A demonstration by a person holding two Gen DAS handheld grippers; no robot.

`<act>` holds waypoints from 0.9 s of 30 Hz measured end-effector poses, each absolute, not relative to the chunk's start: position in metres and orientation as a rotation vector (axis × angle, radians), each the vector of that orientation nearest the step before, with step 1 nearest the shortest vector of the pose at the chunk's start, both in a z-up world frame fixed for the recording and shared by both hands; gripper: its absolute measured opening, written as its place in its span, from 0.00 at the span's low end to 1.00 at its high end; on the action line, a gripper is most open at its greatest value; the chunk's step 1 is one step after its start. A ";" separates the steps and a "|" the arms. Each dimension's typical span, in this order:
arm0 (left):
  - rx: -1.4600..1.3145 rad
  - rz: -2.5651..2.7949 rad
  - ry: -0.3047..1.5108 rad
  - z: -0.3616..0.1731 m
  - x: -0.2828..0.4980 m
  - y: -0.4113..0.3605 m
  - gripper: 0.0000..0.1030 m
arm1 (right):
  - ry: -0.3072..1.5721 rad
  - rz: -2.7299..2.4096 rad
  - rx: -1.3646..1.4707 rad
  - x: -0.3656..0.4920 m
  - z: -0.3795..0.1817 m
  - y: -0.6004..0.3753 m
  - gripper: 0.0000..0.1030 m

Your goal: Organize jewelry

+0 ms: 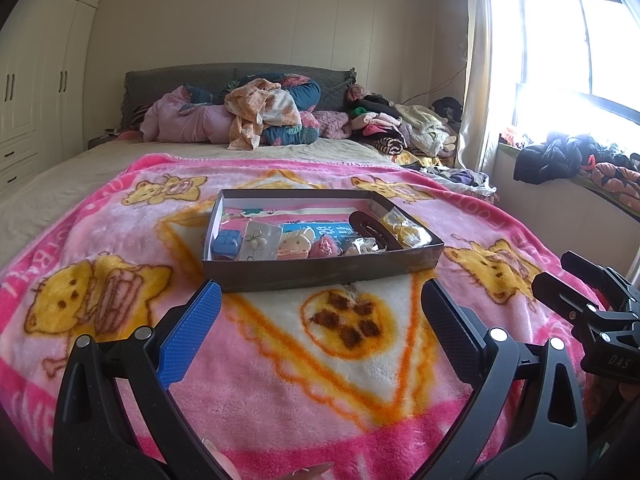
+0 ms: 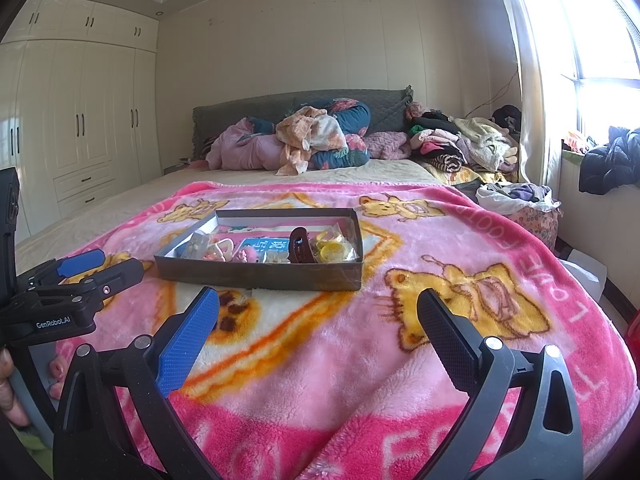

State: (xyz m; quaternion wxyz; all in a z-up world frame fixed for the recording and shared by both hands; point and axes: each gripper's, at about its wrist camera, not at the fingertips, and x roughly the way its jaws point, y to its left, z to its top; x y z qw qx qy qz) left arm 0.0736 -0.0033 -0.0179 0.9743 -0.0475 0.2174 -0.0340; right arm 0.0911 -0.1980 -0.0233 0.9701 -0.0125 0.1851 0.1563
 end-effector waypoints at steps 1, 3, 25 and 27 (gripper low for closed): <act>-0.096 -0.067 0.439 -0.018 0.074 -0.003 0.89 | 0.374 0.316 -0.026 0.091 -0.023 -0.198 0.94; -0.101 -0.067 0.435 -0.016 0.075 -0.001 0.89 | 0.375 0.316 -0.024 0.092 -0.024 -0.198 0.94; -0.132 0.021 0.525 -0.031 0.103 0.020 0.89 | 0.389 0.314 0.015 0.099 -0.017 -0.211 0.94; -0.173 0.075 0.559 -0.034 0.121 0.044 0.89 | 0.389 0.274 -0.003 0.113 -0.012 -0.222 0.94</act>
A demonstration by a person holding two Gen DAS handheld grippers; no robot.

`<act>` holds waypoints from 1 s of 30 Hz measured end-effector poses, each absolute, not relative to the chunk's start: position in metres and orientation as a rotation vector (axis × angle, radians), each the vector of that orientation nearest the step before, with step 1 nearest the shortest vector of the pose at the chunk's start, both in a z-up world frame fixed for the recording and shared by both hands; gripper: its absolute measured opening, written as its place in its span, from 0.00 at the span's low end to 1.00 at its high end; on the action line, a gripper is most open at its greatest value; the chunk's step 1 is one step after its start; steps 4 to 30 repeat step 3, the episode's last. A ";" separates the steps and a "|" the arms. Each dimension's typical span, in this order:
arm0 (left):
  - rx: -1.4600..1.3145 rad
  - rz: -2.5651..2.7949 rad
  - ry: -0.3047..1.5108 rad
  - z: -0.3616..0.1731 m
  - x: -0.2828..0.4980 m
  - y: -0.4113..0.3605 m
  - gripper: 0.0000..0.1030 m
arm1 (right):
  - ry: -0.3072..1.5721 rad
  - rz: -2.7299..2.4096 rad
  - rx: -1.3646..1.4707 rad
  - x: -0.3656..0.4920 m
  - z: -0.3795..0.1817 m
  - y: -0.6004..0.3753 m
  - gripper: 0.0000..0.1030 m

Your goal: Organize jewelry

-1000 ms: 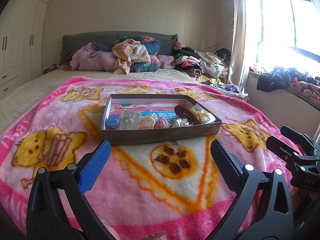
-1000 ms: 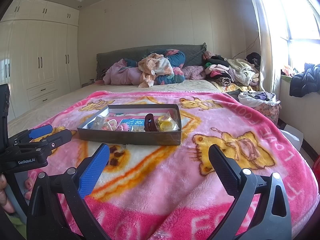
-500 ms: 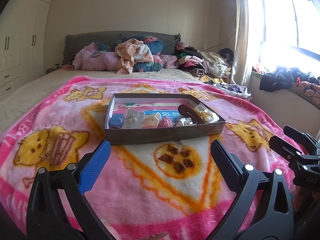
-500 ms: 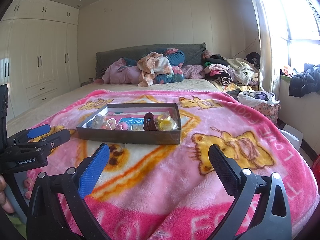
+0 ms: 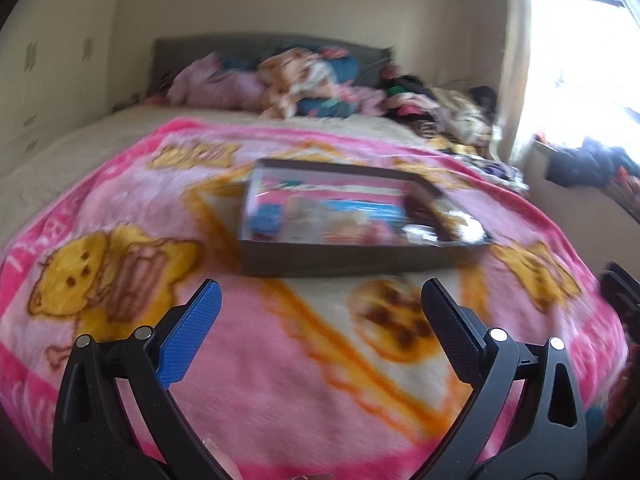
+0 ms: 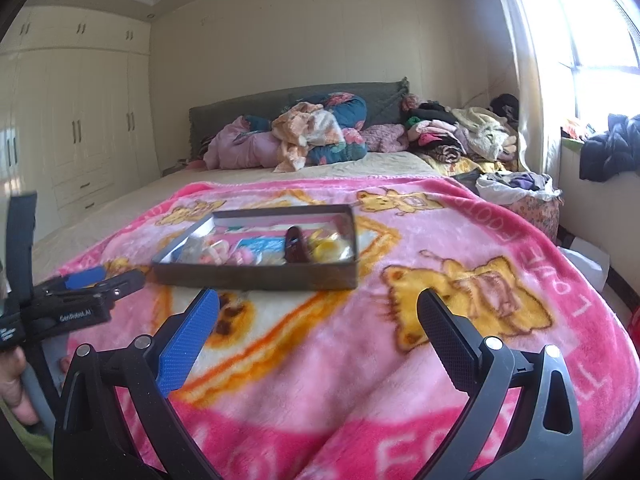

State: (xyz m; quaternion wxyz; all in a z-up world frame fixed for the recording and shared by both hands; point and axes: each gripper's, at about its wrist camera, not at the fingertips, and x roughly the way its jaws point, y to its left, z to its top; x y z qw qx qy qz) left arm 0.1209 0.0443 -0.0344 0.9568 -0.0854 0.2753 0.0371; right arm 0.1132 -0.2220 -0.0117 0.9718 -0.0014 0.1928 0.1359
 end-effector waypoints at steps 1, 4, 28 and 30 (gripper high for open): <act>-0.176 0.104 0.568 -0.035 0.128 0.054 0.89 | 0.400 0.251 -0.019 0.125 -0.011 -0.225 0.94; -0.178 0.218 0.592 -0.035 0.157 0.093 0.89 | 0.450 0.170 -0.059 0.163 -0.010 -0.247 0.94; -0.178 0.218 0.592 -0.035 0.157 0.093 0.89 | 0.450 0.170 -0.059 0.163 -0.010 -0.247 0.94; -0.178 0.218 0.592 -0.035 0.157 0.093 0.89 | 0.450 0.170 -0.059 0.163 -0.010 -0.247 0.94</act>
